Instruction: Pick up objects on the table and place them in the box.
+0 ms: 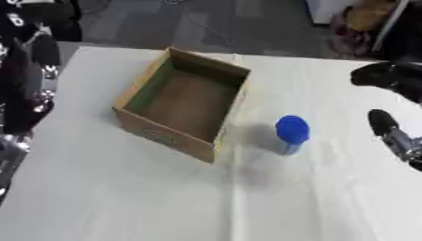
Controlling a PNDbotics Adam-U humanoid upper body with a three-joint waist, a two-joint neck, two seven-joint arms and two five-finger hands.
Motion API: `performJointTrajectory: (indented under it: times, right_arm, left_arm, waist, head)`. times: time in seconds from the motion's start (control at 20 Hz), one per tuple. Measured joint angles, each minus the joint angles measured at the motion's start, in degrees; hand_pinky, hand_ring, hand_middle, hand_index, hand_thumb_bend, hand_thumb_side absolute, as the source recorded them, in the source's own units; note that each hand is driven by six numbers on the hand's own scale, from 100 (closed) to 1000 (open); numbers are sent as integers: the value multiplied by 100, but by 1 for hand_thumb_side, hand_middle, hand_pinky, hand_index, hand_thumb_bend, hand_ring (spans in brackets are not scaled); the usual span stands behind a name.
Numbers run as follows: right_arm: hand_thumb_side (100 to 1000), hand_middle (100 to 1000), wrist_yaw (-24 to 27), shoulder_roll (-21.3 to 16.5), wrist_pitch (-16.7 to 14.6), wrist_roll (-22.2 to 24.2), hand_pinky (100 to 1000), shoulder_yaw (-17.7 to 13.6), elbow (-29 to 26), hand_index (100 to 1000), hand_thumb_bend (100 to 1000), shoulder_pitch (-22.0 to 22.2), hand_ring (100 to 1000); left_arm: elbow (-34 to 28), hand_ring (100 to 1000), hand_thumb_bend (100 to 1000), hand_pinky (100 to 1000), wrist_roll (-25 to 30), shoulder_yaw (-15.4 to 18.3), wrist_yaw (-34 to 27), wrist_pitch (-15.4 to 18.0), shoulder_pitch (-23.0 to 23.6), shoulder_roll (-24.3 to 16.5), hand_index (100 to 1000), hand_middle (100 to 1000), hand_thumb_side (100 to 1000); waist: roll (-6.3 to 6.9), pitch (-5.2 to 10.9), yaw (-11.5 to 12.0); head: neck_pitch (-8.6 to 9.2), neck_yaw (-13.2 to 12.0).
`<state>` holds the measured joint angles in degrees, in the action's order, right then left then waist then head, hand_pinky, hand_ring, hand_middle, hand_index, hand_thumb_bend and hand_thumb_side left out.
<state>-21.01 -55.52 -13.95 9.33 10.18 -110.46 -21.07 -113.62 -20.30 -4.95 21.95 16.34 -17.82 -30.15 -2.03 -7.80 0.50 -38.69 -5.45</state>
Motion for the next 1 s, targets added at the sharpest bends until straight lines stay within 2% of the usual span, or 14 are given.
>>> performJointTrajectory:
  times: [0.3,0.75,1.0]
  right_arm:
    - [1000,854,70,123,-71,138,748,59,438,923,100,-254,822]
    - [1000,888,-437,499,-202,179,782,369,678,919,100,-541,842]
    - [1000,886,-655,750,-133,15,786,540,1197,917,100,-972,841]
  left_arm:
    - [0,699,104,667,4,0,-16,5,-49,1,763,900,759]
    - [0,700,103,667,25,-1,-52,26,-95,3,763,900,760]
    - [0,699,103,666,47,-5,-58,46,-144,9,763,900,760]
  waist:
    - [-14,0,38]
    - [-14,-5,76]
    - [-3,-47,129]
  head:
    - [3,24]
    - [59,101]
    - [88,209]
